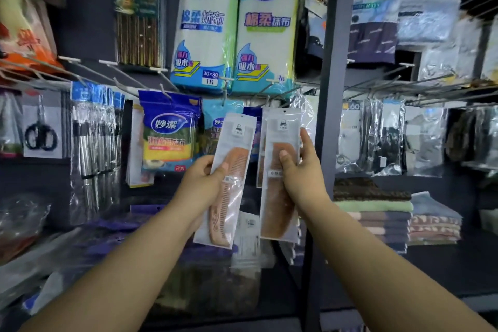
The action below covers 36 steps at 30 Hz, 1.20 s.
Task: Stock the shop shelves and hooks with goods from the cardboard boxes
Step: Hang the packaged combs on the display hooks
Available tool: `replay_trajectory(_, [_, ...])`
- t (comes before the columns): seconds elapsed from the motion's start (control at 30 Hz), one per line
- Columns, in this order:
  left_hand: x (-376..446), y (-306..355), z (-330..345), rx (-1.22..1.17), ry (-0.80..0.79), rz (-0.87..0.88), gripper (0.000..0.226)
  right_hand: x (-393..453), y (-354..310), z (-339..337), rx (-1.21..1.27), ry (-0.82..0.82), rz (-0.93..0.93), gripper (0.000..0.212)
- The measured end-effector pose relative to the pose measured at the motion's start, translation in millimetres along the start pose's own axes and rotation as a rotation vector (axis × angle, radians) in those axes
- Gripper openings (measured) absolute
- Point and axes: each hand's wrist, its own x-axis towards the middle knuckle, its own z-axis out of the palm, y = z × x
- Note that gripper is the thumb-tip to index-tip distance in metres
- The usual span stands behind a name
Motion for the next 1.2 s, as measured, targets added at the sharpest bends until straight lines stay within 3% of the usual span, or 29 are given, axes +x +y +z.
replay_trajectory(0.13, [13.7, 7.1, 4.8, 0.003, -0.024, -0.002, 0.013, 23.7, -15.5, 2.9, -0.018, 0.082, 0.044, 0.06])
replay_trajectory(1.0, [14.7, 5.9, 4.4, -0.004, -0.049, -0.044, 0.016, 48.9, -15.3, 17.0, 0.055, 0.22, 0.058, 0.061])
replay_trajectory(1.2, [17.2, 4.5, 5.1, -0.007, -0.055, -0.052, 0.014, 61.8, -8.8, 17.2, 0.025, 0.177, 0.13, 0.06])
